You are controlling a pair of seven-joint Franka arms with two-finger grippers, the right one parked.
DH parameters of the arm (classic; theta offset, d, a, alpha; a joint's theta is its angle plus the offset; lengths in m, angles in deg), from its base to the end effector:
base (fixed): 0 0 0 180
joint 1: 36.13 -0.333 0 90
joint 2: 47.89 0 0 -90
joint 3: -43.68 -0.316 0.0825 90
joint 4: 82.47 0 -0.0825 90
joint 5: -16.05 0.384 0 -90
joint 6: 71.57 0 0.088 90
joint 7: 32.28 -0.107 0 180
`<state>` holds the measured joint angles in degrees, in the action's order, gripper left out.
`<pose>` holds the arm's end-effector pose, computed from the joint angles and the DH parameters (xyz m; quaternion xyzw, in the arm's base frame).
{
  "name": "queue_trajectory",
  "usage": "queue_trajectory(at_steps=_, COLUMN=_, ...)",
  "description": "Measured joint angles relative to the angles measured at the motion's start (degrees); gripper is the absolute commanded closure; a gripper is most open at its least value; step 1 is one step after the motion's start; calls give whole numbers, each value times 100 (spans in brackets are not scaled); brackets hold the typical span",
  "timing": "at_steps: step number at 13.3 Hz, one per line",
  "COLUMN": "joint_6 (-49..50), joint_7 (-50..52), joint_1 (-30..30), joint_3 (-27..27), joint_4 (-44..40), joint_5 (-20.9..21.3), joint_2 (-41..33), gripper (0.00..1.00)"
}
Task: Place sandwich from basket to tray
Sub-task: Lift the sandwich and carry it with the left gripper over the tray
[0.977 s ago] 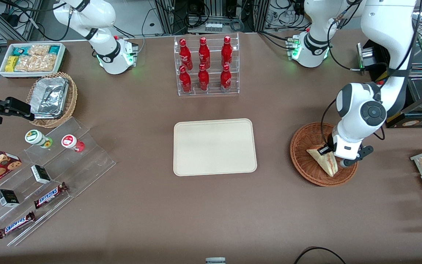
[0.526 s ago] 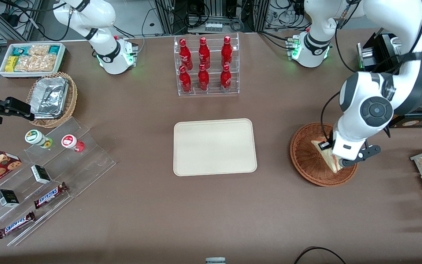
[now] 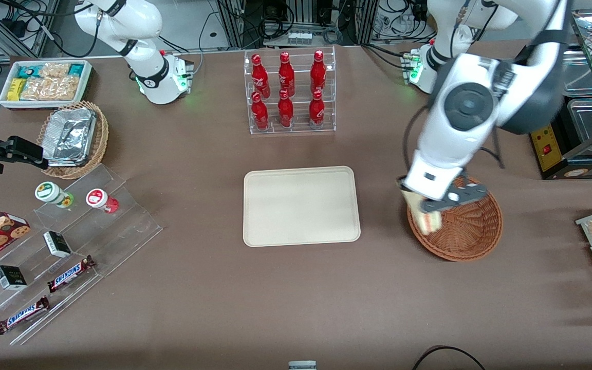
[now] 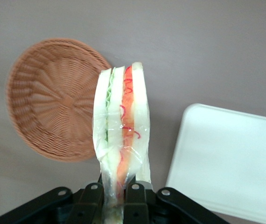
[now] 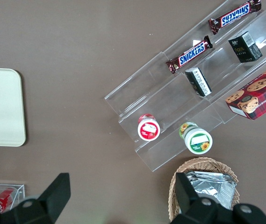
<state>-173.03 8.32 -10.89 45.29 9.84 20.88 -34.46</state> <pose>0.5620 -0.2746 0.4835 -0.9925 -0.1100 0.0101 0.0520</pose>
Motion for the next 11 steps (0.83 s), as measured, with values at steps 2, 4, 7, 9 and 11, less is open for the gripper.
queue_trajectory(at_steps=2, joint_6=-9, joint_7=78, joint_1=412, joint_3=5, joint_4=-89, joint_5=-185, joint_2=188, gripper=100)
queue_trajectory(at_steps=4, joint_6=-63, joint_7=94, joint_1=799, joint_3=8, joint_4=-257, joint_5=-353, joint_2=459, gripper=100)
queue_trajectory(at_steps=7, joint_6=-622, joint_7=93, joint_1=1288, joint_3=13, joint_4=-381, joint_5=-480, joint_2=895, gripper=100)
queue_trajectory(at_steps=9, joint_6=-971, joint_7=106, joint_1=1674, joint_3=8, joint_4=-422, joint_5=-480, joint_2=1278, gripper=100)
queue_trajectory(at_steps=11, joint_6=-1311, joint_7=170, joint_1=1971, joint_3=4, joint_4=-480, joint_5=-480, joint_2=1697, gripper=100)
